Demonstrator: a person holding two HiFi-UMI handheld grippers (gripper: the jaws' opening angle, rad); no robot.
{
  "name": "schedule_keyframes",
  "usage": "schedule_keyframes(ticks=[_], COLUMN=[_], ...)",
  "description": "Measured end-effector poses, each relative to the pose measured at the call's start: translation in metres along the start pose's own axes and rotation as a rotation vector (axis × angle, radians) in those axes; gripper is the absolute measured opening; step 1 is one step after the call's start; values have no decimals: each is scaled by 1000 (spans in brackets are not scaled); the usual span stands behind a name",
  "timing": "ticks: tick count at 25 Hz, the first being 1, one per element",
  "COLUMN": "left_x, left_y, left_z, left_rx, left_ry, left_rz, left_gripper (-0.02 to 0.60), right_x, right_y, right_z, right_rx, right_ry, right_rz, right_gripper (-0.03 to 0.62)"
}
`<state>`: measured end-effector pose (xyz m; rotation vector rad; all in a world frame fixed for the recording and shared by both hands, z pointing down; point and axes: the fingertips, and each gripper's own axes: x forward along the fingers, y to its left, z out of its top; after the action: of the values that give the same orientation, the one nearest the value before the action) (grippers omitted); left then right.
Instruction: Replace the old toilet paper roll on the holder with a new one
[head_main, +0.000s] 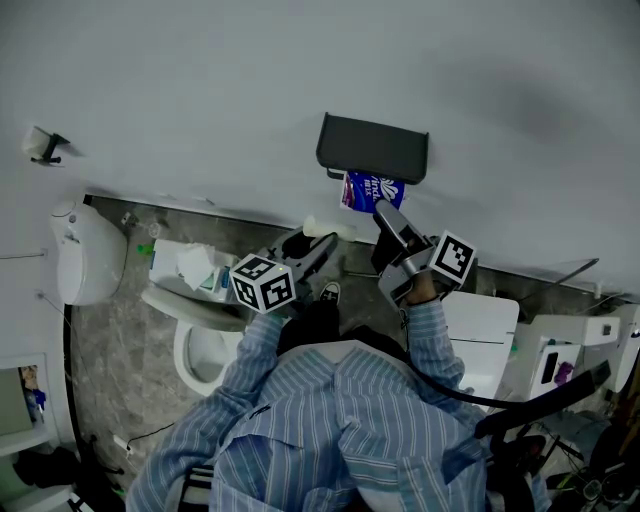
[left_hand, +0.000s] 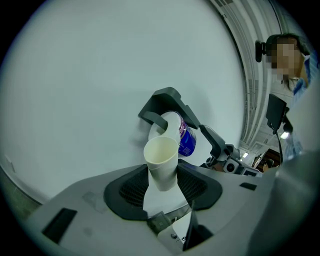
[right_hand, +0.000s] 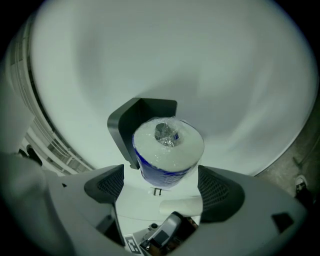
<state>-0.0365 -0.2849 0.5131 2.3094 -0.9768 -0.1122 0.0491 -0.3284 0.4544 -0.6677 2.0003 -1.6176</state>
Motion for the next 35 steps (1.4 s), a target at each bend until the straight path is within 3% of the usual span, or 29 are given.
schedule_keyframes(ticks=[8,12,18,20,22,26,30,35], left_x=[-3,-13,-23,-28,-34,-42,-45,-37], left_y=[-36,-48,-74,-82,-88,-98,-110,-126], left_z=[-19,-26,-53,-63,-73,-91,-102,-114], left_rx=[12,6,-8,-15,-19,-23,-21,-11], left_ry=[3,-3,4,10,19,48,68,102], left_rz=[-1,2,11,20,31,46,33,-18], left_gripper=[181,181,181,181,181,181,181,181], right_x=[-48,-56,-88,-99,-111,-134,-155,-173], right_y=[5,14,9,9,7,-3,-17,-23], right_z=[-5,-27,-57,-63,-66,-73,-85,-86], right_rx=[-64,-178,-332,-362,-373,-374,-374,-371], right_ry=[22,91,177,177,157,146,152,128], right_rz=[-30,-52,-166,-182,-197,-240,-304,-339], right_gripper=[451,449,434,366,237,70,25,15])
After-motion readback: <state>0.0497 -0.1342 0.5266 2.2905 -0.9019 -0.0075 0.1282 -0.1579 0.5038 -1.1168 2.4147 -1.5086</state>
